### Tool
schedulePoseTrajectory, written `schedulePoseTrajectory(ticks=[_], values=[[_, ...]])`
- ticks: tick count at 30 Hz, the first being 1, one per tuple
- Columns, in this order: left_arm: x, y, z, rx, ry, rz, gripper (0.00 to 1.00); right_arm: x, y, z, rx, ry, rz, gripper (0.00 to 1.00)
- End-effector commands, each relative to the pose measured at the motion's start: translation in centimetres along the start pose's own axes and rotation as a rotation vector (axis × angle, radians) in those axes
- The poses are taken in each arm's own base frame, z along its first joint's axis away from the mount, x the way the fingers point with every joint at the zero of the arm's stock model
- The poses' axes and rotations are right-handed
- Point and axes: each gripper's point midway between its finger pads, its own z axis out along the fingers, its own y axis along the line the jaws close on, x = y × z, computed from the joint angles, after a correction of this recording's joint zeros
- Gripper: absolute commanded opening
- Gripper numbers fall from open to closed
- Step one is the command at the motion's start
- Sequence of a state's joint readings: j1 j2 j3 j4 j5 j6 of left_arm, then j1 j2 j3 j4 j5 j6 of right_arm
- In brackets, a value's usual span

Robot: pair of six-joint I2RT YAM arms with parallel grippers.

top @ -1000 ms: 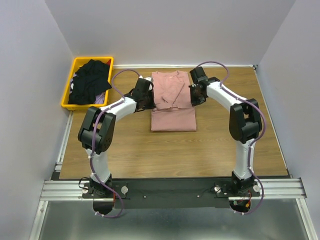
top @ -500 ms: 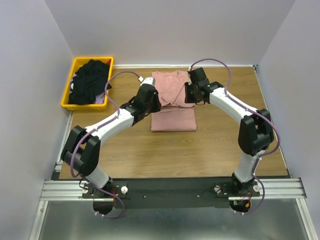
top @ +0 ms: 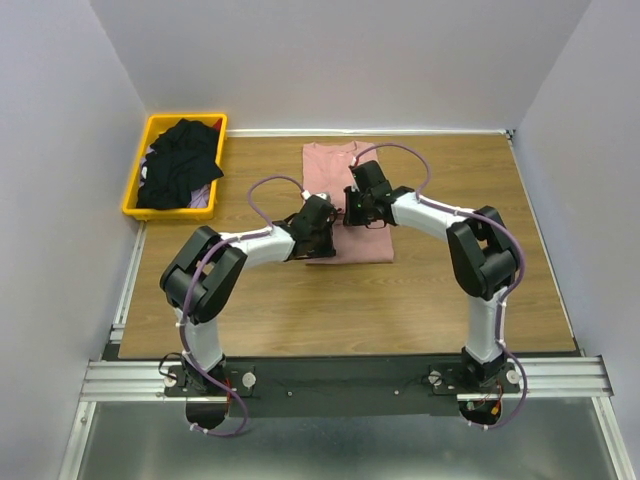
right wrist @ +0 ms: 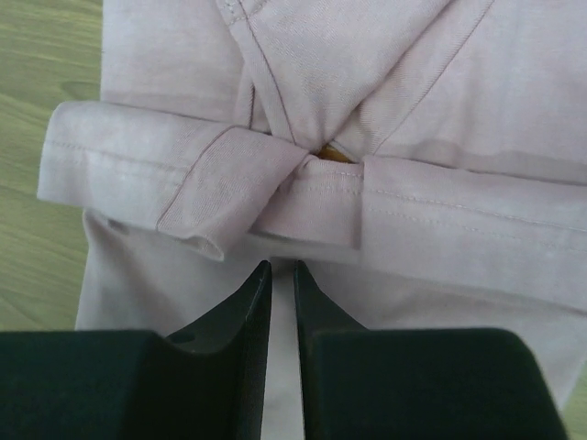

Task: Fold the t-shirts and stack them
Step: Fold the tshirt

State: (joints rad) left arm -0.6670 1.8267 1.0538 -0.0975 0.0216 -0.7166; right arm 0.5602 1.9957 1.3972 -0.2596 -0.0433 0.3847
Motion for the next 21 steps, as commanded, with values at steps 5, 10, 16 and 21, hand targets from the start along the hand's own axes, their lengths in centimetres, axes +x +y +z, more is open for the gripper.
schedulePoseTrajectory(ticks=[5,10,16,21], values=[[2.5,-0.3,1.0,0.062,0.107,-0.053,0.08,-0.3,0.6,1.9,-0.039,-0.006,0.003,0.22],[2.4,-0.3,0.8,0.062,0.108,-0.054,0.08,1.0,0.2,1.5,-0.029,0.011,0.028,0.22],[2.7,-0.2,0.6,0.065,0.117,-0.05,0.08,-0.4,-1.3,2.5,0.06,-0.035,0.009,0.23],[2.9,-0.2,0.1,0.066,0.12,-0.049,0.08,-5.3,-2.0,3.4,0.144,-0.156,-0.041,0.26]])
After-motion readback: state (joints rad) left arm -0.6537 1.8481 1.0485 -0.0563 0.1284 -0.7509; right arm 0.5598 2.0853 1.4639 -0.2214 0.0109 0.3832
